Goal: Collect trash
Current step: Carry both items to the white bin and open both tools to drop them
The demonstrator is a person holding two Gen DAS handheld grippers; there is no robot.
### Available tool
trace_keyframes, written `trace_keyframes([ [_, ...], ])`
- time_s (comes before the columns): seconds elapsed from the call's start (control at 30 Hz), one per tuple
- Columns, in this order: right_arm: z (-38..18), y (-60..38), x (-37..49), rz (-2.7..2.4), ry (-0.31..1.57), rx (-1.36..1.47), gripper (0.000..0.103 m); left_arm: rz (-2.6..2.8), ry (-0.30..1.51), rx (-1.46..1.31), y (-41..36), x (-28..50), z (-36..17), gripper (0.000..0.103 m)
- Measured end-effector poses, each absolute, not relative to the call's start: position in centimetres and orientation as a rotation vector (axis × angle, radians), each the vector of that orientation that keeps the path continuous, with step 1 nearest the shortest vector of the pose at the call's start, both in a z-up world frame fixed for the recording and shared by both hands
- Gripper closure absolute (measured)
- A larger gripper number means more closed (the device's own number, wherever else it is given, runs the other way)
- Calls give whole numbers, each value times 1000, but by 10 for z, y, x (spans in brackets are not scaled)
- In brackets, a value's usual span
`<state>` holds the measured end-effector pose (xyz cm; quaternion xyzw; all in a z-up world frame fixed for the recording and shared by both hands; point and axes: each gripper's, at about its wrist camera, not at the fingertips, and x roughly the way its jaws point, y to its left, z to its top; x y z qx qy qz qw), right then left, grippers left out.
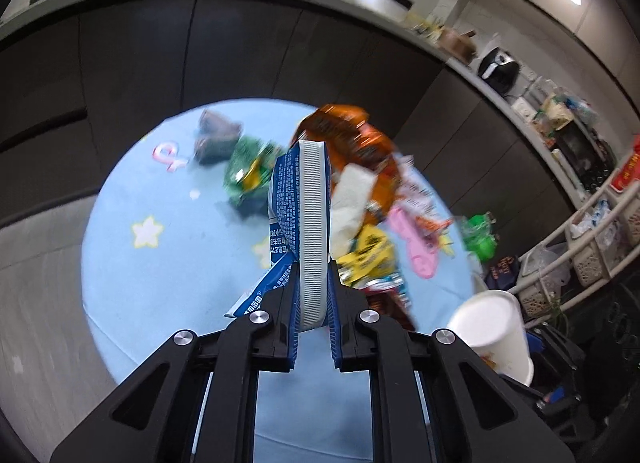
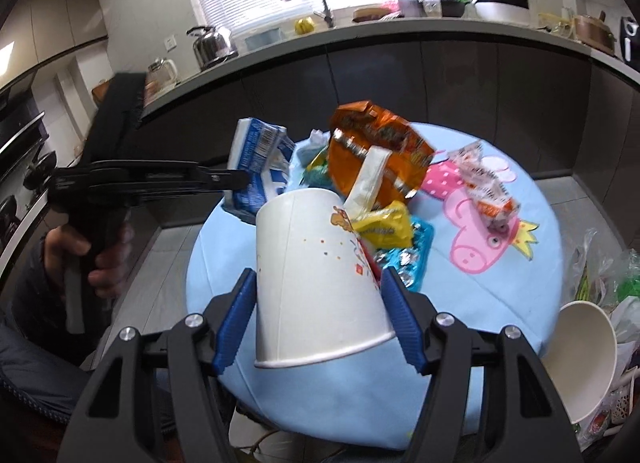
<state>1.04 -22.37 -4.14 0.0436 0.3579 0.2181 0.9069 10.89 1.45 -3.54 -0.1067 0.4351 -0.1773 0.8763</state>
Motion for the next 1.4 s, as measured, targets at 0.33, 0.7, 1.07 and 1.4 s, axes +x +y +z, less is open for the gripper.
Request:
trace_keyframes([
  [0.33, -22, -306, -9, 223, 646, 164, 38, -641, 818, -182, -69, 98, 23, 92],
  [0.7, -79, -437, -32, -139, 716, 268, 37, -916, 934, -96, -216, 121, -7, 92],
  [1.07, -175, -491, -27, -239, 885, 281, 36, -1021, 1097, 64, -342, 144, -83, 92],
  [1.4, -218, -503, -5, -226, 984, 275, 33, -996, 1216, 163, -395, 157, -144, 92],
])
